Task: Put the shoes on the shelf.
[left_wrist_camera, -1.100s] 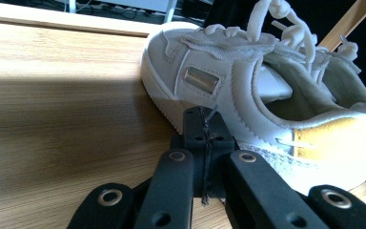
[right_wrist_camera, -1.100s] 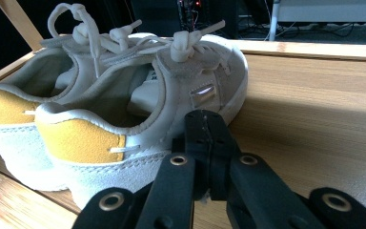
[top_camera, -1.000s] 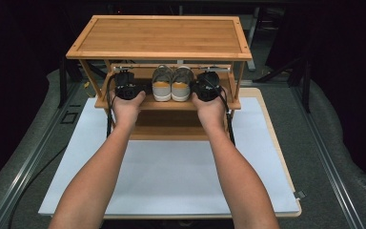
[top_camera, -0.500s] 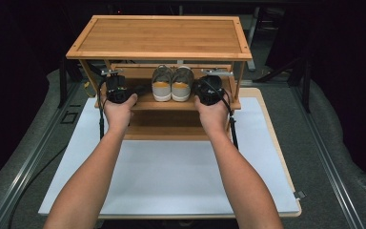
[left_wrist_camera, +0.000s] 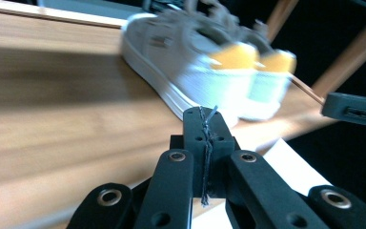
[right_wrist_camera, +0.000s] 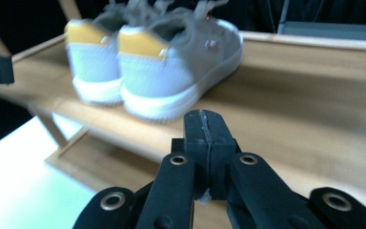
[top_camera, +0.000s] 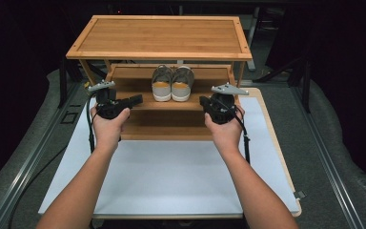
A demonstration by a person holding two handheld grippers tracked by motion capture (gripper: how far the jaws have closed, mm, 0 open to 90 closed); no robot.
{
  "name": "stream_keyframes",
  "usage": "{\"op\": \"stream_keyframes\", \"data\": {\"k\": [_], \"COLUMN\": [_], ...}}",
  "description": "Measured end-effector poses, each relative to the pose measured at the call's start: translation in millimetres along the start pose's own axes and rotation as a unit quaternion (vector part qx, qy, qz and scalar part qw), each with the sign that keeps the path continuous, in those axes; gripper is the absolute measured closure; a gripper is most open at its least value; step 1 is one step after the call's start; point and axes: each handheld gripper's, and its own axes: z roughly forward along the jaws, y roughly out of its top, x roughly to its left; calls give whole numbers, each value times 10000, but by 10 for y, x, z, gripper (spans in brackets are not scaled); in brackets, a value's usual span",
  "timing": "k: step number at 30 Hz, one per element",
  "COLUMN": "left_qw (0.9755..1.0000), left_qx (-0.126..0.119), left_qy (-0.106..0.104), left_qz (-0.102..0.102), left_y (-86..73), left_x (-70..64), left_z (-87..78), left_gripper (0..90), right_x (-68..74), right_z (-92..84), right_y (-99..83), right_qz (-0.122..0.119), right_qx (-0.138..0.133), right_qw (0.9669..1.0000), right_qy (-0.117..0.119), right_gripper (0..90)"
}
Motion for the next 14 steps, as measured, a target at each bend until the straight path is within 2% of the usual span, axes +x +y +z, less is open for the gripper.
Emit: {"op": "stream_keyframes", "data": {"k": [1, 3, 4, 5, 6, 7, 8, 9, 10, 11, 12, 13, 14], "left_qw": [9999, 9997, 9996, 9991, 9991, 9990, 9986, 9981, 9981, 9978, 9973, 9969, 9964], "left_qx": [54, 128, 164, 254, 254, 271, 336, 417, 417, 473, 556, 593, 631], "left_qy": [-56, -70, -85, -135, -135, -151, -181, -228, -228, -228, -247, -280, -279], "left_qz": [95, 174, 232, 305, 305, 319, 360, 387, 387, 397, 418, 440, 497], "left_y": [-74, -114, -155, -256, -256, -296, -364, -472, -472, -533, -593, -649, -713], "left_x": [-43, -60, -74, -84, -84, -86, -86, -83, -83, -85, -85, -86, -90], "left_z": [-51, -62, -80, -112, -112, -124, -137, -152, -152, -160, -163, -171, -197], "left_gripper": [897, 897, 897, 897, 897, 897, 897, 894, 894, 894, 891, 883, 883], "right_x": [28, 46, 105, 146, 146, 192, 213, 263, 263, 261, 287, 296, 296], "right_z": [-62, -102, -181, -221, -221, -278, -300, -357, -357, -362, -385, -391, -391], "right_y": [-35, -61, -127, -160, -160, -204, -234, -339, -339, -380, -431, -536, -536], "right_qz": [-79, -108, -276, -409, -409, -518, -526, -609, -609, -607, -640, -591, -591], "right_qx": [14, -11, 65, 47, 47, 19, 36, 65, 65, 64, 134, 209, 209], "right_qw": [10000, 9999, 9994, 9991, 9991, 9986, 9984, 9977, 9977, 9968, 9974, 9973, 9973], "right_qy": [41, 99, 183, 138, 138, 107, 198, 284, 284, 520, 295, 380, 380], "right_gripper": [900, 900, 900, 900, 900, 900, 900, 894, 894, 888, 885, 877, 877]}}
